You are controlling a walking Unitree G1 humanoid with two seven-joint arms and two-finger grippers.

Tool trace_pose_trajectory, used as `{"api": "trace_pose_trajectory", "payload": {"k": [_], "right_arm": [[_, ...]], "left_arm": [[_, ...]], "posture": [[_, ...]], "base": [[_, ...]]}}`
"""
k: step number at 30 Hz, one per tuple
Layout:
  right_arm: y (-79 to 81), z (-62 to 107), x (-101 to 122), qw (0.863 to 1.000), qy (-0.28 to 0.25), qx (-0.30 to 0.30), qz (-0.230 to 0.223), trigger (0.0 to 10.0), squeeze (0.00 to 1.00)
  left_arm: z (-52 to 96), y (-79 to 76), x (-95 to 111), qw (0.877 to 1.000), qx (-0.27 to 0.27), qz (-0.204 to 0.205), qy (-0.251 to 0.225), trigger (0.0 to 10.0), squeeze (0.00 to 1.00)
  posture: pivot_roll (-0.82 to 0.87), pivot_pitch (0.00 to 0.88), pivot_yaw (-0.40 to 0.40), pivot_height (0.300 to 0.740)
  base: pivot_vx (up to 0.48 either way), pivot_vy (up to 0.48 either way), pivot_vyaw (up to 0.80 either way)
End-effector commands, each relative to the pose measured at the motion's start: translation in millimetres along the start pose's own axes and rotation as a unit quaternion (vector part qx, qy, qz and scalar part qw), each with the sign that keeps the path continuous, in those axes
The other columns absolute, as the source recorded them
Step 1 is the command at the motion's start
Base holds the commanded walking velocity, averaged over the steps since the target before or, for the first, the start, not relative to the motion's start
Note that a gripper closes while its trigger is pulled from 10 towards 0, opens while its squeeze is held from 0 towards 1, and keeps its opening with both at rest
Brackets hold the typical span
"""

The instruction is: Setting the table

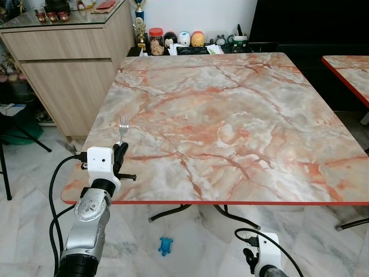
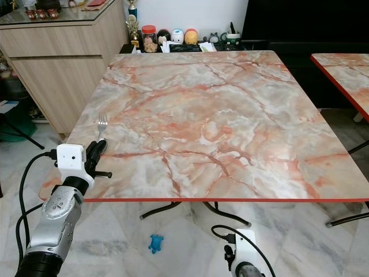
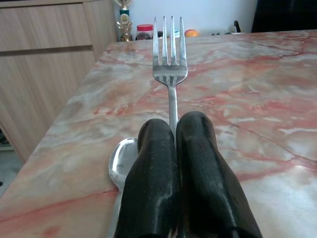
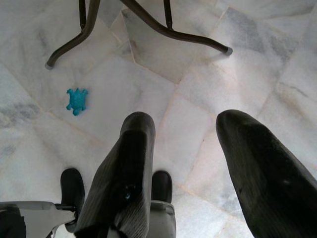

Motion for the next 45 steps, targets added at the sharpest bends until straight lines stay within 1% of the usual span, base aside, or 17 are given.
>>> {"api": "trace_pose_trajectory", "payload": {"k": [1,9,28,45], "right_arm": [[-0.8,-0.3,-0.2,1.0,0.005,-0.001,-0.004,10.0,0.0],[-4.6,0.1,-3.7,0.999,0.014,-0.022,-0.024,10.0,0.0],[-4.8,0.4,-3.1,0.999,0.008,-0.022,-0.032,10.0,0.0],[-5.2,0.4,-1.2,0.999,0.001,-0.019,-0.029,10.0,0.0]], "left_arm": [[-3.2,-2.5,-0.8,1.0,-0.002,-0.004,0.006,10.0,0.0],[-2.3,-2.5,-0.2,1.0,-0.004,-0.008,0.004,10.0,0.0],[-2.9,-2.9,0.9,1.0,-0.002,-0.007,0.001,10.0,0.0],[-3.3,-9.2,-2.2,1.0,-0.005,-0.007,0.004,10.0,0.0]], "posture": [[0.11,0.0,0.012,0.74],[0.11,0.0,0.01,0.74],[0.11,0.0,0.008,0.74],[0.1,0.0,0.005,0.74]], "base": [[0.0,-0.409,0.0],[0.0,-0.408,0.0],[0.0,-0.409,0.0],[0.0,-0.41,0.0]]}}
Point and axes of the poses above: a point about 5 cm out from each wrist's last joint towards the gripper, its own z axis pointing back from the gripper into the wrist, its own x axis along the axis of the wrist's last joint, y = z × x, the point moved 5 cm from there along -z, pointing out of the wrist towards the gripper, and after that the axes turned 10 degrees about z, right-handed, at the moved point
